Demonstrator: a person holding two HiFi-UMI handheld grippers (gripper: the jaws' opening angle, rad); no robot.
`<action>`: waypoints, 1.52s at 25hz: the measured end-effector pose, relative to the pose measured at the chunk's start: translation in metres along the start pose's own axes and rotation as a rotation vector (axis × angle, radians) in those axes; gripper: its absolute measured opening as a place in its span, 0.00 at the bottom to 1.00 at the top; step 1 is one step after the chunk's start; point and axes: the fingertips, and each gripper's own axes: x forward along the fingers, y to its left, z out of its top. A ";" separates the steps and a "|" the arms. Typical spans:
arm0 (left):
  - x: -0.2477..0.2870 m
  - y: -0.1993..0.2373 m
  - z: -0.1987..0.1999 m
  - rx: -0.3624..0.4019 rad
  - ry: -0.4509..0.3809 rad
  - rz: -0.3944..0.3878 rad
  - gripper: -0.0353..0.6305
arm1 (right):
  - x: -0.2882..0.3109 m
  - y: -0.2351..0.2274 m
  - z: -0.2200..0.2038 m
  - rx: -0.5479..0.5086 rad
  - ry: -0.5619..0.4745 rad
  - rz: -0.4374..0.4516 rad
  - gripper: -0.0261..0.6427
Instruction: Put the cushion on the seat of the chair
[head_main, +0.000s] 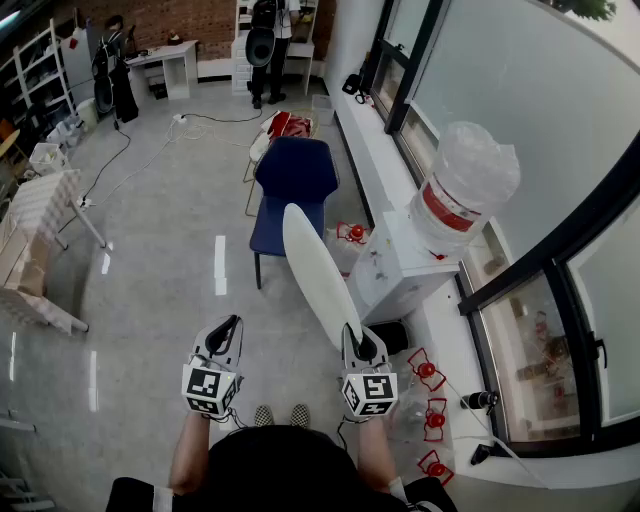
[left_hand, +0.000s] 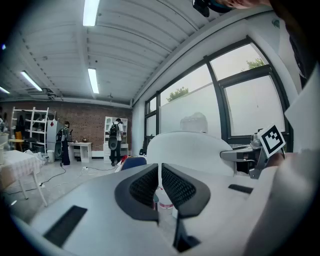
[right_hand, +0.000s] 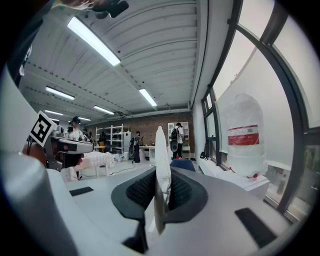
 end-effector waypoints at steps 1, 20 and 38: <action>0.000 0.002 0.000 -0.001 0.000 0.001 0.10 | 0.001 0.002 0.000 0.001 0.001 0.000 0.12; -0.009 0.052 -0.012 -0.034 -0.004 -0.004 0.10 | 0.023 0.044 0.007 -0.007 -0.004 0.013 0.12; 0.015 0.116 -0.015 -0.034 -0.018 -0.041 0.10 | 0.098 0.091 0.014 0.004 -0.014 0.032 0.12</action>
